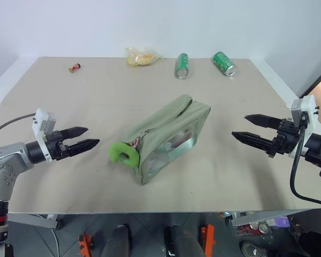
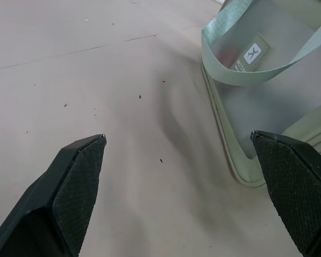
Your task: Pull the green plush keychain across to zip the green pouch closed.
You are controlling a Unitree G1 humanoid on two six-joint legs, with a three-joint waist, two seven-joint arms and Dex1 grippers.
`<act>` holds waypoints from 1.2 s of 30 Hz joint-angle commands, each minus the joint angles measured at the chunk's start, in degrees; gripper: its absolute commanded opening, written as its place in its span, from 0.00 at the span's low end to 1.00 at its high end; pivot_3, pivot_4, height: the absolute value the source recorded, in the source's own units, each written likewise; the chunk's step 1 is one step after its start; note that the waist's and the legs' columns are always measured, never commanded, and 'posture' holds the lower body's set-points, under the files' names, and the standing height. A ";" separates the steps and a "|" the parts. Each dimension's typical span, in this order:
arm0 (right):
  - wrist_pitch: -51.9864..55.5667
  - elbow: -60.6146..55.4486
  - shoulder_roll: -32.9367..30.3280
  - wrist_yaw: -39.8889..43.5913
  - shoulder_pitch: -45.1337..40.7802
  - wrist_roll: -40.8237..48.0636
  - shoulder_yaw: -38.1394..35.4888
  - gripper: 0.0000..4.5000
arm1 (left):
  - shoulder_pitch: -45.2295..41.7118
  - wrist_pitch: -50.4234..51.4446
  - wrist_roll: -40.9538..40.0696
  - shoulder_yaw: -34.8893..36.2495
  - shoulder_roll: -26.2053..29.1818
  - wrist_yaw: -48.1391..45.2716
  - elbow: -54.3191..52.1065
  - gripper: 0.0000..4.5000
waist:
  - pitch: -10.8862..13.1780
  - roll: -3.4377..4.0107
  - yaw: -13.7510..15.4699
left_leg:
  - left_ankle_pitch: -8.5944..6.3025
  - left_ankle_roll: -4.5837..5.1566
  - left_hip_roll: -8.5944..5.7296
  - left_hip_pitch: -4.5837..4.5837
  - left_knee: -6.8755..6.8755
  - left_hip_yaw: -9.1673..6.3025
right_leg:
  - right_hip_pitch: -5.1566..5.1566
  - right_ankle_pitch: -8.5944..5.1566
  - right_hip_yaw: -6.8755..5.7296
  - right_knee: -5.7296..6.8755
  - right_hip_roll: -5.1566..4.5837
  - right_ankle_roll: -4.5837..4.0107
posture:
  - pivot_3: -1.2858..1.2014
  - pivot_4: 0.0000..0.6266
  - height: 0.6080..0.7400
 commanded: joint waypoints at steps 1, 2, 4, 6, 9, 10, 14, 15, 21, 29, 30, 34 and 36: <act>-0.44 -1.68 -2.02 0.31 -1.43 0.08 -0.95 1.00 | -0.89 0.25 -1.67 1.84 -0.18 0.32 -1.53 1.00 | 0.00 0.00 0.00 | 0.00 0.00 0.00 0.00 0.00 0.00 | 0.00 0.00 0.00 0.00 0.00 0.00 | 0.52 0.24 1.00; -0.57 -1.79 -2.60 0.60 -2.05 -0.30 -0.34 1.00 | -1.57 0.81 -2.60 2.31 -0.31 0.43 -1.63 1.00 | 0.00 0.00 0.00 | 0.00 0.00 0.00 0.00 0.00 0.00 | 0.00 0.00 0.00 0.00 0.00 0.00 | 0.52 0.24 1.00; -1.00 -1.76 -3.40 0.94 -3.29 -0.82 0.48 1.00 | -2.51 1.19 -3.80 2.87 -0.44 0.59 -1.87 1.00 | 0.00 0.00 0.00 | 0.00 0.00 0.00 0.00 0.01 0.02 | 0.00 0.00 0.01 0.00 0.00 0.00 | 0.52 0.24 1.00; -0.95 -0.87 -3.87 0.77 -5.31 -0.89 1.07 1.00 | -3.40 1.12 -4.41 2.95 -0.69 0.94 -2.16 1.00 | 0.01 0.00 -0.03 | 0.00 0.00 0.02 0.00 0.02 0.03 | 0.00 0.00 0.01 0.00 0.00 0.00 | 0.52 0.24 1.00; -1.91 0.63 -4.83 1.12 -9.03 -2.04 2.07 1.00 | -5.06 1.14 -5.28 3.04 -0.94 1.26 -2.59 1.00 | 0.01 0.00 -0.01 | 0.00 0.00 0.01 0.01 0.02 0.04 | 0.00 0.01 0.01 0.00 0.00 0.00 | 0.52 0.24 1.00; -2.30 1.17 -5.16 1.30 -10.47 -2.50 2.46 1.00 | -5.59 1.17 -5.55 3.00 -0.92 1.26 -2.77 1.00 | 0.01 0.00 -0.01 | 0.00 0.00 0.01 0.01 0.02 0.04 | 0.00 0.01 0.01 0.00 0.00 0.00 | 0.52 0.24 1.00; -4.17 4.23 -7.07 4.84 -21.36 -3.68 6.56 1.00 | -10.61 2.15 -7.42 2.07 -0.30 0.07 -3.56 1.00 | 0.01 -0.01 -0.03 | -0.02 -0.03 0.03 0.00 0.01 0.10 | -0.04 0.00 0.03 0.00 0.01 0.01 | 0.52 0.24 1.00; -4.74 5.12 -7.44 6.66 -25.41 -4.11 8.54 1.00 | -12.66 2.78 -8.00 1.47 0.02 -0.54 -3.63 1.00 | 0.10 0.03 -0.10 | -0.02 -0.03 0.04 -0.04 0.00 0.09 | -0.08 0.00 0.04 0.00 0.03 0.01 | 0.52 0.24 1.00; -8.42 7.70 -5.99 19.36 -37.76 -6.89 19.57 1.00 | -17.63 3.28 -8.03 -1.79 1.33 -6.19 -4.59 1.00 | 0.28 0.06 -0.11 | -0.05 -0.08 0.16 -0.10 -0.01 0.20 | -0.29 0.03 0.22 0.04 0.21 -0.01 | 0.52 0.24 1.00; -14.34 11.17 2.21 29.13 -43.75 -13.30 31.98 1.00 | -19.82 5.56 -11.35 -2.32 0.75 -7.97 -6.81 1.00 | 0.32 0.06 -0.21 | -0.16 -0.22 0.58 -0.21 0.01 0.46 | -0.57 0.20 0.59 0.11 0.70 0.22 | 0.52 0.24 1.00; -14.93 11.96 3.17 29.51 -44.27 -14.25 32.79 1.00 | -19.81 5.90 -11.67 -2.26 0.85 -8.06 -7.02 1.00 | 0.32 0.07 -0.22 | -0.16 -0.22 0.62 -0.19 0.01 0.46 | -0.57 0.21 0.59 0.13 0.74 0.19 | 0.52 0.24 1.00; -16.35 14.92 6.50 31.26 -45.85 -16.20 34.61 1.00 | -19.40 6.01 -11.81 -2.20 1.49 -8.48 -7.70 1.00 | 0.32 0.07 -0.19 | -0.16 -0.23 0.67 -0.14 0.04 0.50 | -0.61 0.22 0.63 0.28 0.80 0.13 | 0.52 0.24 1.00; -17.46 16.47 7.87 31.82 -46.10 -17.43 35.58 1.00 | -19.09 5.99 -11.79 -2.00 1.68 -8.58 -7.89 1.00 | 0.32 0.07 -0.19 | -0.16 -0.23 0.68 -0.14 0.07 0.52 | -0.60 0.23 0.65 0.29 0.81 0.12 | 0.52 0.24 1.00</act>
